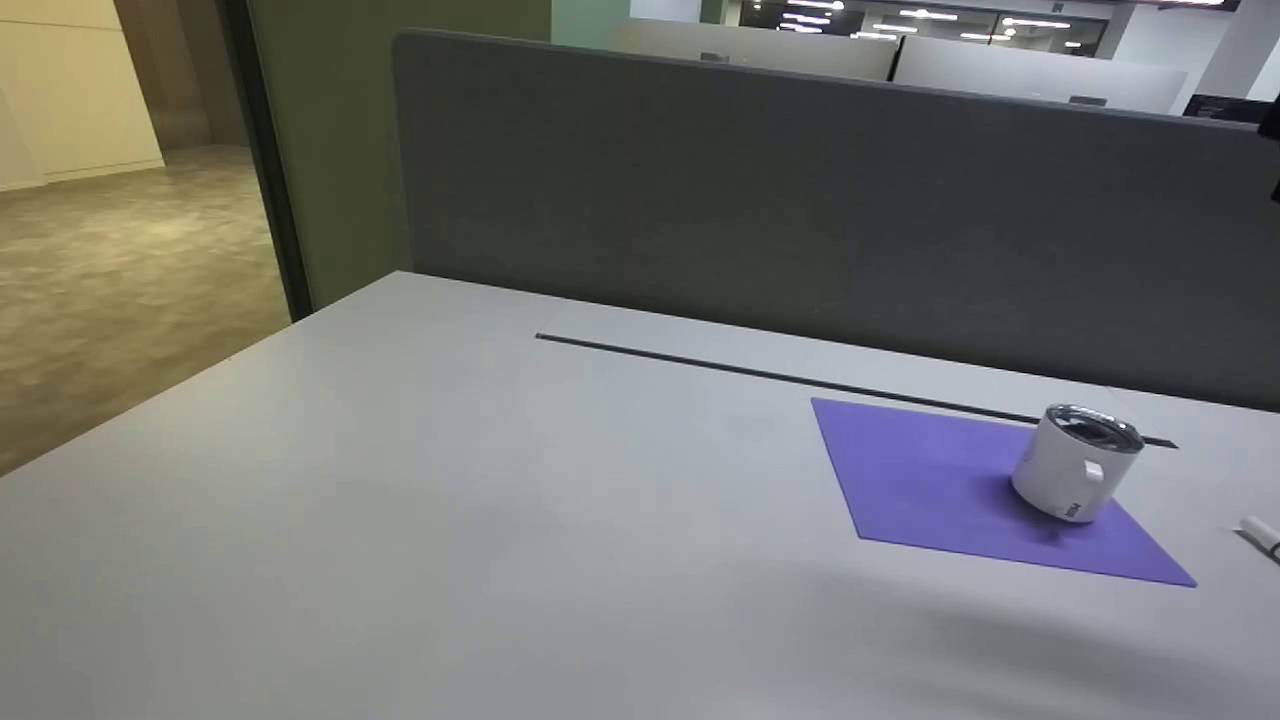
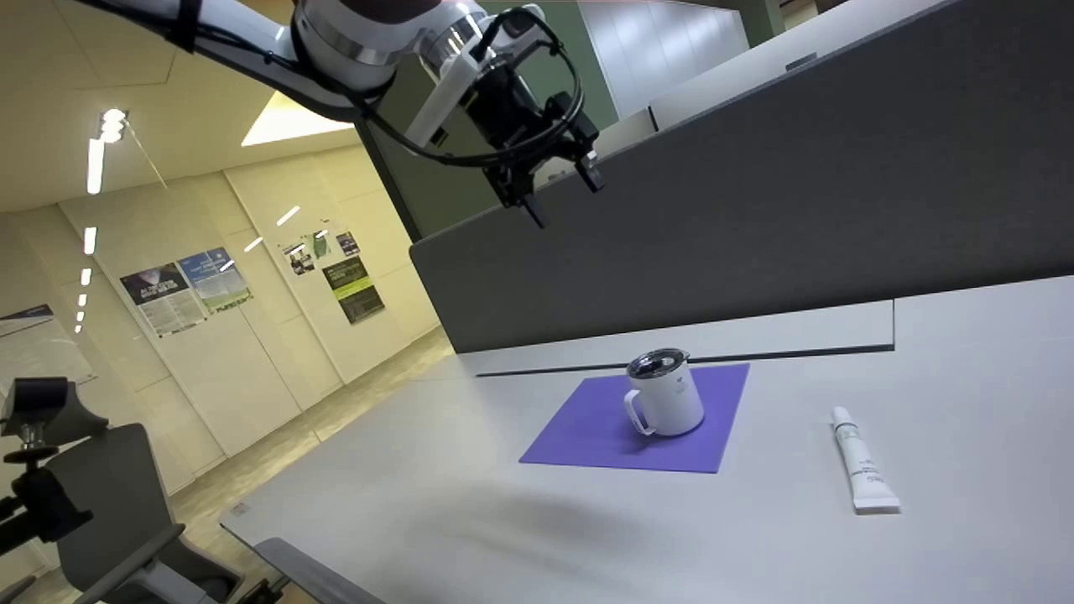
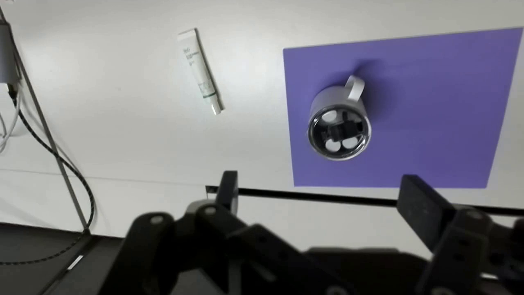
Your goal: Close the slider on the top of the lid of the cup
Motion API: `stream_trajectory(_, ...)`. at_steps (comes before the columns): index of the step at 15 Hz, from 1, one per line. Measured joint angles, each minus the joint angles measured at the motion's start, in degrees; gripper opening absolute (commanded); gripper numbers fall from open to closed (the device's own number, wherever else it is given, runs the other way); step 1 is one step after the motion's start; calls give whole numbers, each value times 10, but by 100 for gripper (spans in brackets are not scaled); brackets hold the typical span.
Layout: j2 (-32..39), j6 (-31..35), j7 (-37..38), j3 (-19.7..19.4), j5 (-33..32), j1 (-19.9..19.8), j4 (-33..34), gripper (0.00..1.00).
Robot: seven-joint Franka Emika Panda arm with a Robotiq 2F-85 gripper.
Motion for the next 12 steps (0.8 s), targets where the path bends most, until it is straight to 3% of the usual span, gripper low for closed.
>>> stream_trajectory(1,22,19,-1,-5,-1,-2,18,74)
stream_trajectory(5,134,87,-1,-22,-7,-5,96,44)
stream_trajectory(11,268,106,0,-23,-9,15,169,4)
stream_trajectory(12,281,106,1,-23,-11,21,174,2)
